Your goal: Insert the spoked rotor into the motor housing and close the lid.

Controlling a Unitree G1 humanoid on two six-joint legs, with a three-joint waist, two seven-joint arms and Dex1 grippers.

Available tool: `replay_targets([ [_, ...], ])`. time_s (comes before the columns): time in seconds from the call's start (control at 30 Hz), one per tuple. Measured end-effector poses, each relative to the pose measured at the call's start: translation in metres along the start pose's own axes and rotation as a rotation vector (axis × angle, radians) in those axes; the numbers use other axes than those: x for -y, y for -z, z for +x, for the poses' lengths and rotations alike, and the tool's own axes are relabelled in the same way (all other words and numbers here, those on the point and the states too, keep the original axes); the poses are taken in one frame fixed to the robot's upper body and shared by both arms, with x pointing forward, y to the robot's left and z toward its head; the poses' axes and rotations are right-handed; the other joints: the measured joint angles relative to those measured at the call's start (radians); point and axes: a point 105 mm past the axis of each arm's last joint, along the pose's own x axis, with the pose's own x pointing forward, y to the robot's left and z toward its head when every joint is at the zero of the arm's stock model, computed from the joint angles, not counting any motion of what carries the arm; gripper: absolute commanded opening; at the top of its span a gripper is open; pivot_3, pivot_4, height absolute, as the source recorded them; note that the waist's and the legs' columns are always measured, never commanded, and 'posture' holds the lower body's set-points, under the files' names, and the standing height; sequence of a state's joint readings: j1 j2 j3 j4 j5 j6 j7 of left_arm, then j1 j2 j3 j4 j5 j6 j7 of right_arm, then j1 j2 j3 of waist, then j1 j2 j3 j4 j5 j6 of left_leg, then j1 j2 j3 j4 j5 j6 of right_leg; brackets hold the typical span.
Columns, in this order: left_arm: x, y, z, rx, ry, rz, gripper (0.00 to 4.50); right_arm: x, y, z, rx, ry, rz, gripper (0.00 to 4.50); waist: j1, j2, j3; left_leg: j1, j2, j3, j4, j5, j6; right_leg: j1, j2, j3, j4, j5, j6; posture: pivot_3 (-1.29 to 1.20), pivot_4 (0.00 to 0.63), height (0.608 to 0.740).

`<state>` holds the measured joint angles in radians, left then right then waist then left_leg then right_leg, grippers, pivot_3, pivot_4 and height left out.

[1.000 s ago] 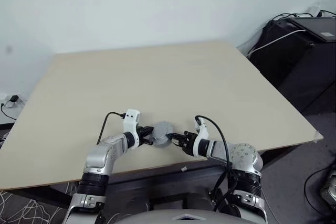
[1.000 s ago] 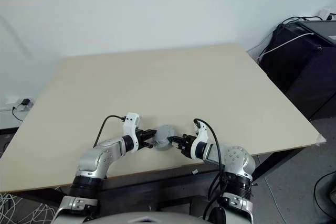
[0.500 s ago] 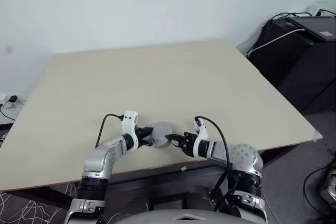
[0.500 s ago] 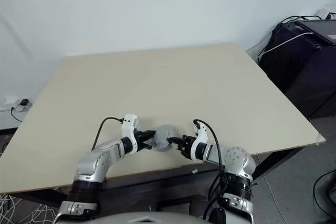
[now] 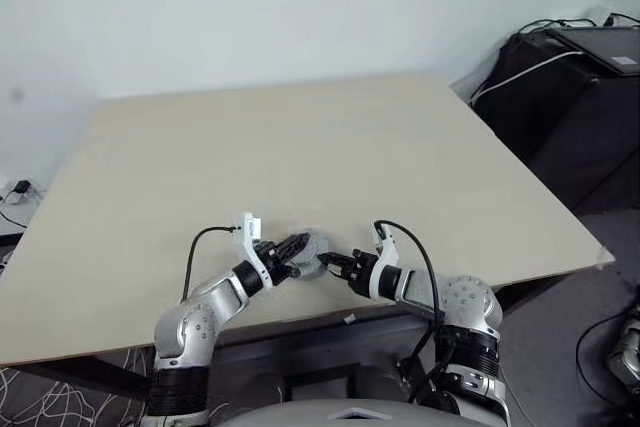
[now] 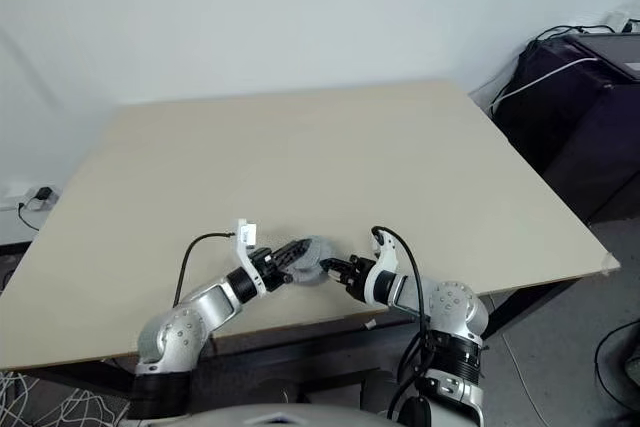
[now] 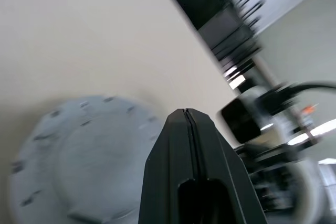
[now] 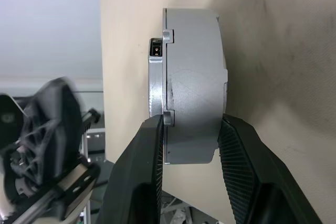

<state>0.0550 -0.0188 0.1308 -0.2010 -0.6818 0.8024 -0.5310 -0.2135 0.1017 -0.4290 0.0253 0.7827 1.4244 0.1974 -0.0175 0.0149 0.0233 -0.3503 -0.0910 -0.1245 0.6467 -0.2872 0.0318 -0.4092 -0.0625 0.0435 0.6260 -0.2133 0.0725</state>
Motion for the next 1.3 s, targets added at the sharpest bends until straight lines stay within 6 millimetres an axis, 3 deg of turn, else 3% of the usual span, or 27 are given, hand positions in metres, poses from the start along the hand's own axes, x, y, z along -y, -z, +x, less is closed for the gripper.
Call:
replay_targets([
  [0.23, -0.011, 0.0, -0.026, 0.152, -0.037, -0.238, 0.0, -0.005, -0.014, -0.003, 0.08, -0.033, 0.017, 1.21, 0.005, -0.001, 0.006, -0.001, 0.0, 0.0, 0.001, 0.0, 0.001, -0.002, 0.0, 0.0, -0.001, -0.002, 0.003, 0.0, 0.0, 0.74],
  [0.5, -0.027, -0.004, -0.043, 0.263, -0.133, -0.354, 0.0, -0.021, -0.025, -0.001, 0.121, -0.086, 0.012, 1.21, 0.006, -0.002, 0.008, -0.004, -0.001, 0.0, 0.001, 0.0, 0.001, -0.002, 0.0, 0.0, -0.001, 0.001, -0.002, 0.0, 0.0, 0.74],
  [0.97, -0.035, -0.01, -0.057, 0.405, -0.144, -0.521, 4.47, -0.046, -0.027, 0.007, 0.113, -0.173, 0.007, 1.21, 0.005, -0.002, 0.008, -0.007, -0.001, 0.0, 0.002, 0.0, 0.0, -0.004, 0.0, 0.001, 0.0, 0.002, -0.003, 0.0, 0.0, 0.74],
  [1.3, -0.028, 0.007, -0.054, 0.387, -0.115, -0.642, 4.47, -0.059, -0.024, 0.013, 0.081, -0.2, -0.019, 1.21, 0.004, -0.002, 0.008, -0.007, -0.001, 0.001, 0.002, 0.0, 0.0, -0.004, 0.001, 0.001, 0.0, 0.002, -0.003, 0.0, 0.0, 0.74],
])
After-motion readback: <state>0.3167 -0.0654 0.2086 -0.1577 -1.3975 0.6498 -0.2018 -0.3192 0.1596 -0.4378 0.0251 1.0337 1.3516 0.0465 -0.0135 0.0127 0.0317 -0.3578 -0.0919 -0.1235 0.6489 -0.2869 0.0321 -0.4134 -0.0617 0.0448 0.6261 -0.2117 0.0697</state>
